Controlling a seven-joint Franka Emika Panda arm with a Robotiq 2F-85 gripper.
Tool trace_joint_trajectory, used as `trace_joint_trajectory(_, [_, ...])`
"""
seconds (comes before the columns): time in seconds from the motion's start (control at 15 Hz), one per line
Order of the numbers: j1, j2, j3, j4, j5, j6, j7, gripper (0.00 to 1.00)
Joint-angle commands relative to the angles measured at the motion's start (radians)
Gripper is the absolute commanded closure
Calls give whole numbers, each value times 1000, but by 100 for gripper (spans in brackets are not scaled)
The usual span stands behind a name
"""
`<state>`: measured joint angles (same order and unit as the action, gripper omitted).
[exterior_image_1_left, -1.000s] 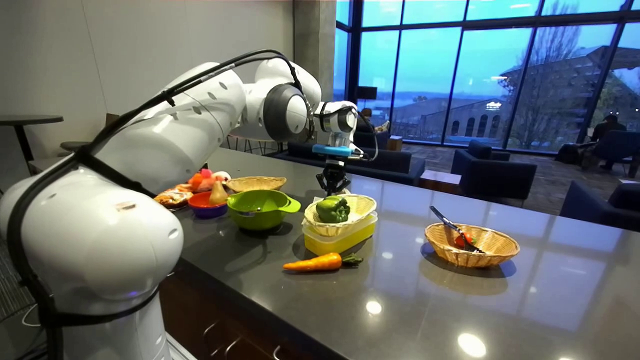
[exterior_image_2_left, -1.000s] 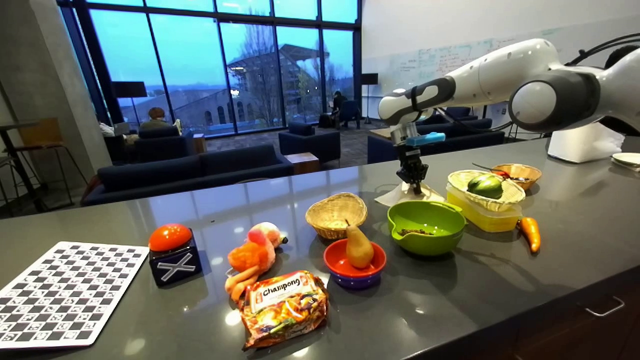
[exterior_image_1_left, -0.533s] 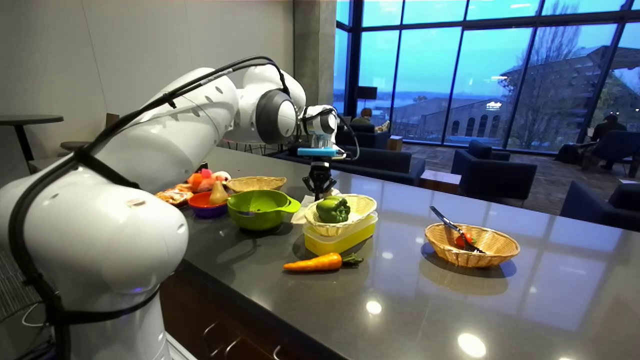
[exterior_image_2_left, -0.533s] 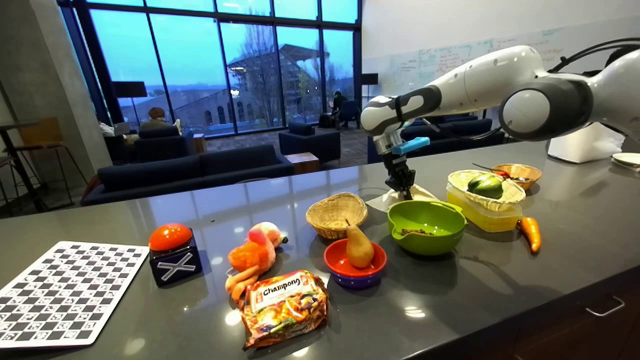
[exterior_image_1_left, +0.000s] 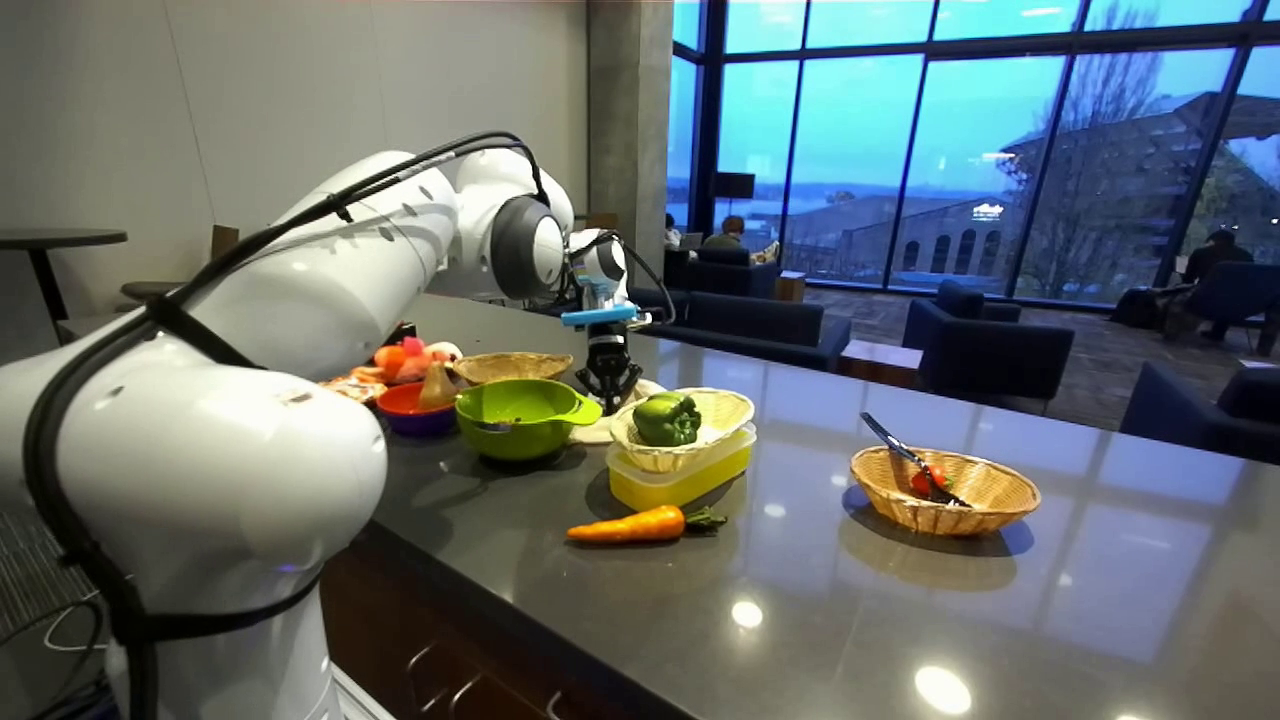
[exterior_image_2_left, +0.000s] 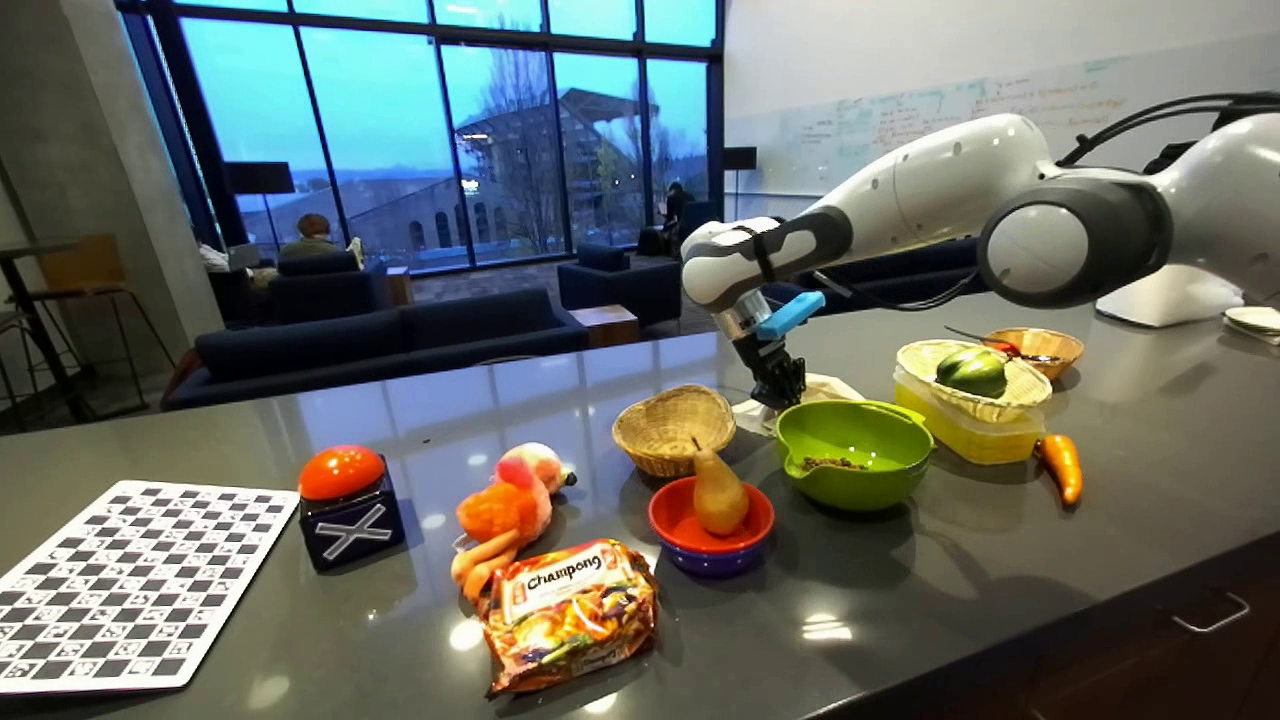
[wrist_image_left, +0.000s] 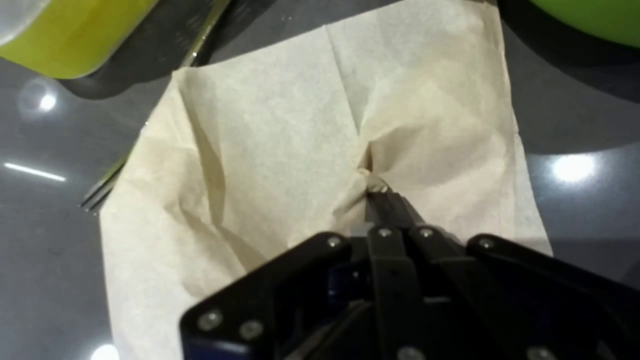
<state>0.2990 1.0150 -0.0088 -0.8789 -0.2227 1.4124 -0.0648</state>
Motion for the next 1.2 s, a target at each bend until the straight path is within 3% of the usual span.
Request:
trace_joint_trajectory(0.0, [42,19,-7,41,-44,-30,-22,100])
trace_joint_trajectory(0.53, [101,7,0,61,-51,-25,-41,100])
trace_joint_trajectory(1.13, [113,12,-4,100,-44,-33,-72,100])
